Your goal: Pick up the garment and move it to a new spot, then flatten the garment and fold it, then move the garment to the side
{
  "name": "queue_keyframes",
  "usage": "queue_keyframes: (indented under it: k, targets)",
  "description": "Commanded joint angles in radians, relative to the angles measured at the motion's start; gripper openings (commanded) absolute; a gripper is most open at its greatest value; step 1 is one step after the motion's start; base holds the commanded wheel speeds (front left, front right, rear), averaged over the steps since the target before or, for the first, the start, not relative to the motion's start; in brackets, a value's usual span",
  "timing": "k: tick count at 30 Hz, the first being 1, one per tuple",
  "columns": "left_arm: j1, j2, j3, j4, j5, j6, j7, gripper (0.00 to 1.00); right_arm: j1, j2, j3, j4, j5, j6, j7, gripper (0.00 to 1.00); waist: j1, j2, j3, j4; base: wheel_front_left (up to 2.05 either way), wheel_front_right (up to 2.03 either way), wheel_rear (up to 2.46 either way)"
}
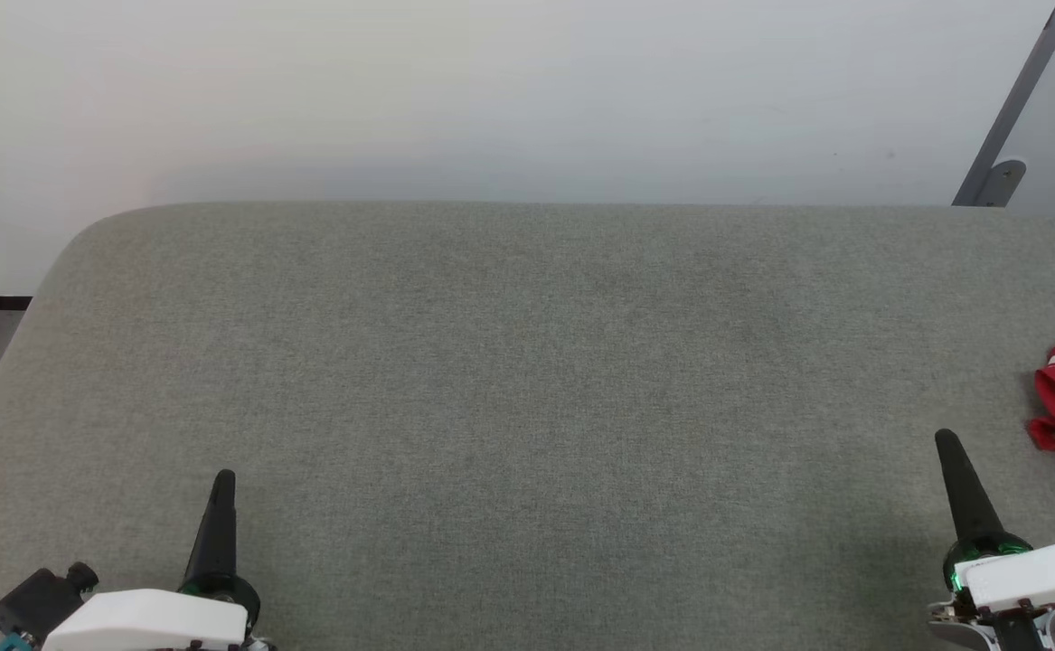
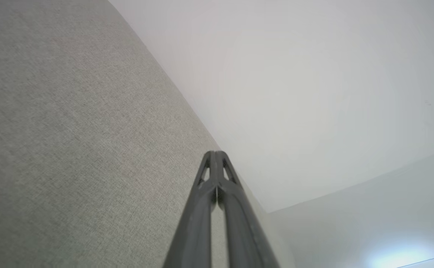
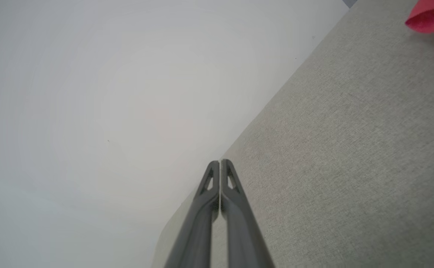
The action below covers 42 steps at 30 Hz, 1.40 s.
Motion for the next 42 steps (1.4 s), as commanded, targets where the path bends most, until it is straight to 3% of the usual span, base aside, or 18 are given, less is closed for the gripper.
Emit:
queue_keyframes:
  k: [1, 42]
  targets:
    - [-0.031, 0.001, 0.007, -0.005, -0.033, 0.000, 0.010, 0.00, -0.025, 0.003, 0.000, 0.001, 0.031, 0.000, 0.007, 0.00, 0.0000, -0.0001, 0.001, -0.001, 0.00, 0.00, 0.00]
    - [-0.104, -0.018, 0.035, 0.042, -0.371, 0.000, 0.110, 0.00, -0.090, 0.055, 0.002, 0.075, 0.329, 0.000, 0.055, 0.00, 0.0000, -0.0001, 0.009, -0.027, 0.00, 0.00, 0.00]
